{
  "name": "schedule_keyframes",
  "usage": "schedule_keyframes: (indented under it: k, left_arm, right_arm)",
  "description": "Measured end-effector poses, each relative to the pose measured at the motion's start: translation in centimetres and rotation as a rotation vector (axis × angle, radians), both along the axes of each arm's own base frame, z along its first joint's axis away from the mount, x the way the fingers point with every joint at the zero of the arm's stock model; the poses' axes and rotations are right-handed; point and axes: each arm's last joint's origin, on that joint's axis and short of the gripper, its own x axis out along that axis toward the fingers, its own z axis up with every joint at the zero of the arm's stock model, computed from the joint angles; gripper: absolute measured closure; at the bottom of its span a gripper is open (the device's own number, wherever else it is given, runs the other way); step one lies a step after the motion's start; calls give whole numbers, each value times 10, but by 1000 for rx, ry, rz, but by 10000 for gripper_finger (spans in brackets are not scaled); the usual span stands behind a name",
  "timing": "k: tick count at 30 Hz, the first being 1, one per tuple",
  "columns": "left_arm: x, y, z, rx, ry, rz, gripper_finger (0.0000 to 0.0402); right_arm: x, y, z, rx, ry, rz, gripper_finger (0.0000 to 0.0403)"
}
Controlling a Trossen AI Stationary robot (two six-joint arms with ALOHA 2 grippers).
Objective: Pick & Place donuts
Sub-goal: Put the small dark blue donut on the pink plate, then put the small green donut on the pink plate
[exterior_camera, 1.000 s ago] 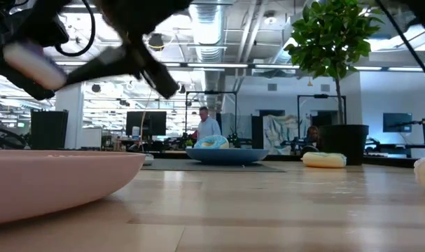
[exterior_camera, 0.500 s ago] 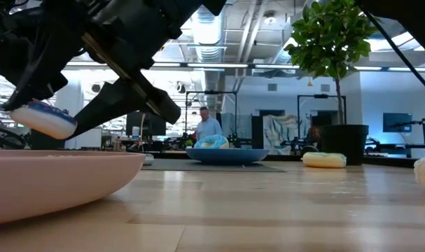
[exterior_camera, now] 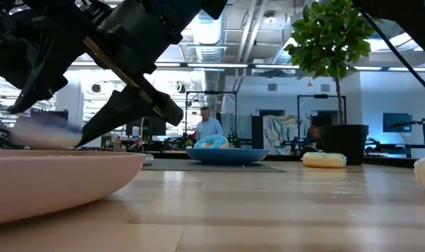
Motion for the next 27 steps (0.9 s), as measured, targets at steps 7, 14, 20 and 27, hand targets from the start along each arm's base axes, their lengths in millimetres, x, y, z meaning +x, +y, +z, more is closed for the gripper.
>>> schedule_keyframes:
  k: [7, 14, 20, 27]
  left_arm:
    - [0, 0, 0, 18, -3, -15, 401]
    - [0, 0, 0, 18, -3, -15, 402]
    - [0, 0, 0, 18, -4, -16, 401]
    - [2, -1, 2, 4, -30, -13, 401]
  right_arm:
    - [1, -4, 0, 4, 6, -3, 163]
    - [-1, -14, 4, 40, 43, 8, 163]
    - [-4, -31, 45, 26, -43, 41, 163]
    - [-31, -42, 86, -200, -4, 109, 175]
